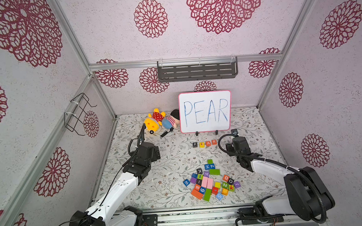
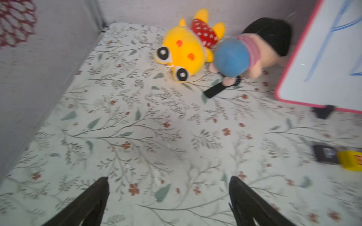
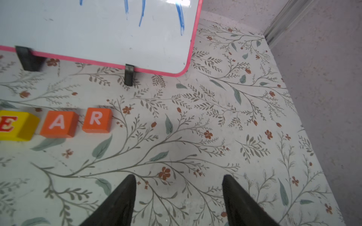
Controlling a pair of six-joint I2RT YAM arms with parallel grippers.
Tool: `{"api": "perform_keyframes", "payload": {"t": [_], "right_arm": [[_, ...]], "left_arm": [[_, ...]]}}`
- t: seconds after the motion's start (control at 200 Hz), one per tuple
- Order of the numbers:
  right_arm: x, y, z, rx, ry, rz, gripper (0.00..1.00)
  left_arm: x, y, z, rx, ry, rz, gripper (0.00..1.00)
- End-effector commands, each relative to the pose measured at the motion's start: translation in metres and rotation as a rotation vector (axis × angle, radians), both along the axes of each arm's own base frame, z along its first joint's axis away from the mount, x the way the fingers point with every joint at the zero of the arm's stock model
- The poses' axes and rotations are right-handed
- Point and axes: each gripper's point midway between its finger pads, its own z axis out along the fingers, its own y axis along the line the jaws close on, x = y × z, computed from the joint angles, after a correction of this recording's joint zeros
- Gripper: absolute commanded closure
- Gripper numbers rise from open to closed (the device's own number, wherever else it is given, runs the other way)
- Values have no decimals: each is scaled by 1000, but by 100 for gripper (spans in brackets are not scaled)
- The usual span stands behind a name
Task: Spell the uppercase word “pear” with letter blocks
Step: Place the letter block at the center of the board, then reset both arms
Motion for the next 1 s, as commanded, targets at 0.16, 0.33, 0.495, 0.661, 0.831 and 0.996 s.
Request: {"api": "perform_keyframes", "payload": {"t": [0.16,0.33,0.495,0.661,0.831,0.996], "right_arm": [[25,-33,22,-63,-283,-70,28],[27,-60,23,40,-326,-107,27],[17,-81,16,188,-397,-99,22],[19,-80,15,193,-388,-97,13],[17,-80,14,190,-388,-96,1],[16,-79,16,178,-395,-97,1]], "left_arm": [[28,68,-7,119,-205,55,2],[49,66,9,121,-369,-34,2],[65,66,-4,82,-395,-79,1],[80,82,-20,14,-363,-66,2],[84,99,-25,-55,-341,-10,2],[77,98,-20,4,-363,40,2]]}}
